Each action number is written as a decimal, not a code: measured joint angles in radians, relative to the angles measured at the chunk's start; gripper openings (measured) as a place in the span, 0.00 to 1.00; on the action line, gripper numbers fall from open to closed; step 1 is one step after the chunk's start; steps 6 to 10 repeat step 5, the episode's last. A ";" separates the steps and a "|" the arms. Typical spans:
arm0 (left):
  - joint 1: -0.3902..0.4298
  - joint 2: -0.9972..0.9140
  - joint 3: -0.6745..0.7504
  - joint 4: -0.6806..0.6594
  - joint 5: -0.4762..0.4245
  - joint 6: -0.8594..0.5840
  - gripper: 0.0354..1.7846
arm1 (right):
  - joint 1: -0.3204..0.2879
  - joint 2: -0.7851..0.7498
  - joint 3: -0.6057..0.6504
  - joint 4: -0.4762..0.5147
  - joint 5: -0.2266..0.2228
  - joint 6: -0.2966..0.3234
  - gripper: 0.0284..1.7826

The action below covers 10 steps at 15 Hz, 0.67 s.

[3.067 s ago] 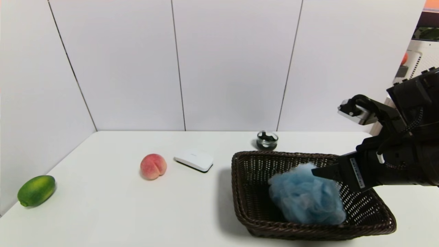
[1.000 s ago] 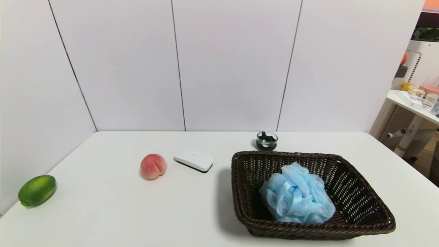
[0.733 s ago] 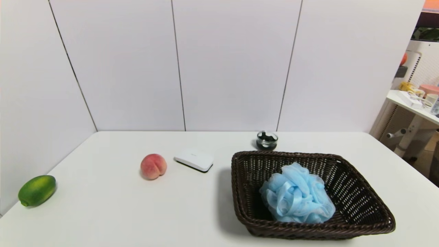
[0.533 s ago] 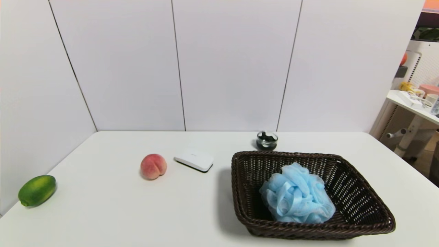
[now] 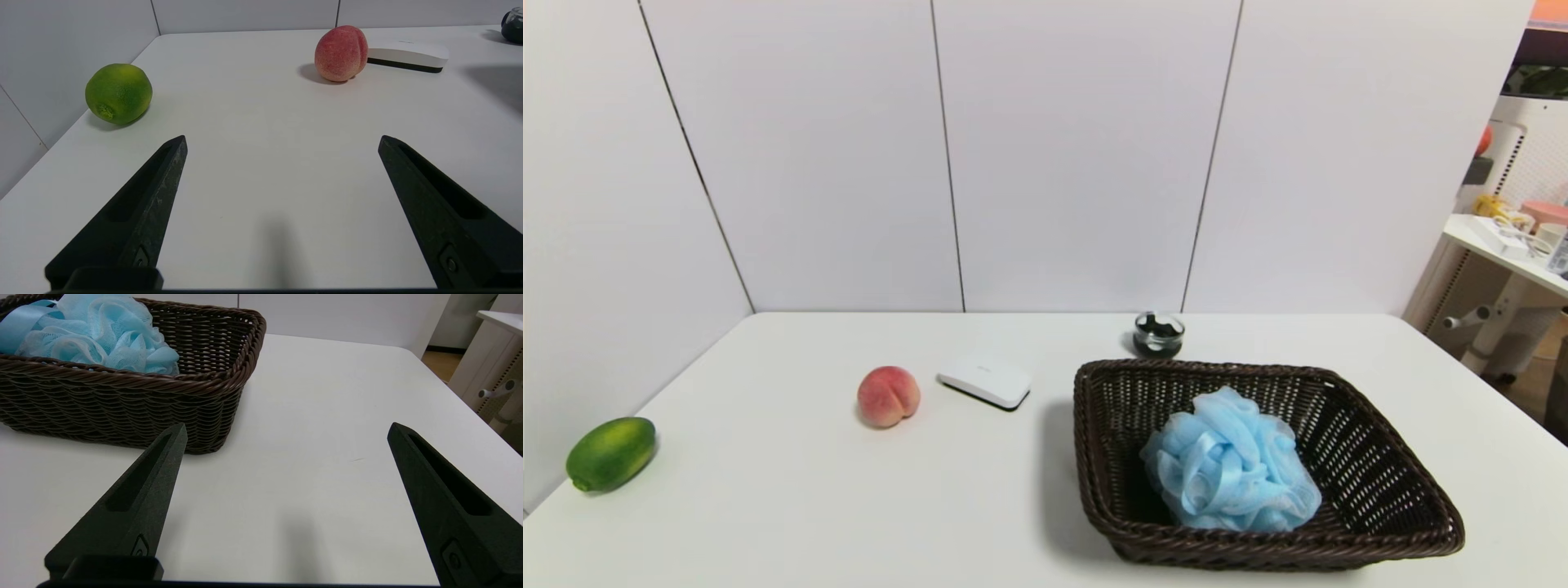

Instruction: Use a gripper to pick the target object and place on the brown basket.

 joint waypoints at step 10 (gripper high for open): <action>0.000 0.000 0.000 0.000 0.000 0.000 0.94 | 0.000 0.000 0.000 0.002 0.000 0.013 0.95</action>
